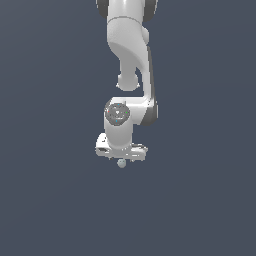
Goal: Pick up the object and move it to a goal position.
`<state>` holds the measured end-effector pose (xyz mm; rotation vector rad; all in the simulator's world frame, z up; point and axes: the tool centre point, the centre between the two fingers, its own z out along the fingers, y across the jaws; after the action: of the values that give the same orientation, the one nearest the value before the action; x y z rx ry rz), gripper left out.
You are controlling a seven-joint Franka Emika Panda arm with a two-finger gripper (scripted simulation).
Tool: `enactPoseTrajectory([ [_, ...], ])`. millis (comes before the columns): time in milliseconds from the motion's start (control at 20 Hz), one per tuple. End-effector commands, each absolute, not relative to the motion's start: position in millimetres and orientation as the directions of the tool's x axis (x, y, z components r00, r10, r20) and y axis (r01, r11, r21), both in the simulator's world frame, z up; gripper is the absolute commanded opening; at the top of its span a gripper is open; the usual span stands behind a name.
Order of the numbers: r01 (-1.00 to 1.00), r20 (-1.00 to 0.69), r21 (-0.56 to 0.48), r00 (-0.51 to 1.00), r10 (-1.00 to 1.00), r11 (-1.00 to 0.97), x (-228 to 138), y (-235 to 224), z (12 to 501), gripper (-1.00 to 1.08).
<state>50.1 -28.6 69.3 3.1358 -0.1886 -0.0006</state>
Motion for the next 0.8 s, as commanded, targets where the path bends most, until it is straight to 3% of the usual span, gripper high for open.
enactPoseTrajectory([
  [0,-0.120,-0.001,0.000,0.993,-0.120,-0.993,50,-28,63,1.00],
  [650,-0.121,0.000,0.000,0.993,-0.121,-0.993,51,-29,21,1.00],
  [700,-0.121,0.000,0.000,0.993,-0.121,-0.993,51,-29,21,-1.00],
  [750,-0.121,0.000,0.000,0.993,-0.121,-0.993,51,-29,21,-1.00],
])
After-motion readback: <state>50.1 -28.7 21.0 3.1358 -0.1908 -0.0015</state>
